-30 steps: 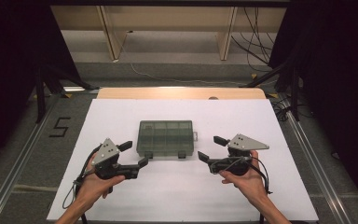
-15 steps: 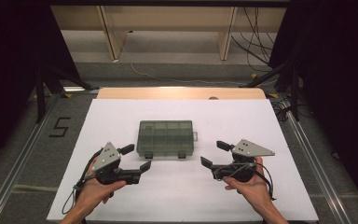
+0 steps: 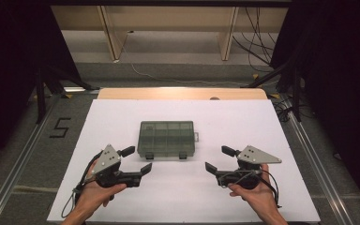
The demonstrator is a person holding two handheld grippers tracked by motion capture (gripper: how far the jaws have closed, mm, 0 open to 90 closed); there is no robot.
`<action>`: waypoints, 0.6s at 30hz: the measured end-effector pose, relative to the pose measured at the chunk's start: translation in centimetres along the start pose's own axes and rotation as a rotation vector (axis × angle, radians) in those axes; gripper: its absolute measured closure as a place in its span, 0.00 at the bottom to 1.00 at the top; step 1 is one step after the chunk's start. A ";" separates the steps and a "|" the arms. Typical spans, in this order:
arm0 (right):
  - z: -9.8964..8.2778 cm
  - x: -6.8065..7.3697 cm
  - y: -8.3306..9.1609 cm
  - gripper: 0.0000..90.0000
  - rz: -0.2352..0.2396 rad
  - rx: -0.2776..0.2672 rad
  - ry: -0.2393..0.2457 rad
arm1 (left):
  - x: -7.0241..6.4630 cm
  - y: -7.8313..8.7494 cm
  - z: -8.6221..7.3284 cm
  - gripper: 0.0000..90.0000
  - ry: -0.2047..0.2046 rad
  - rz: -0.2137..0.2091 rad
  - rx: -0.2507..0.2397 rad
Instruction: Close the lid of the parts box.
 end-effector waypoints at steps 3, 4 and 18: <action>0.0 0.3 0.4 0.18 0.007 -0.017 -0.006 | -0.2 0.2 -0.2 0.18 -0.009 -0.001 0.006; -0.1 0.1 0.5 0.18 -0.008 -0.006 0.009 | -0.2 0.4 -0.1 0.18 -0.010 0.001 0.001; -0.7 0.8 2.1 0.18 -0.022 -0.009 0.032 | -0.3 1.1 -0.1 0.18 -0.013 0.009 -0.013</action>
Point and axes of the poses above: each handheld gripper's, and its own axes: y roughly backward along the jaws, z roughly out of its top, x roughly to its left, the point moved 9 cm from there along -y, roughly forward along the jaws, and after that the axes turned 2 degrees about -x, right-handed, at the moved point
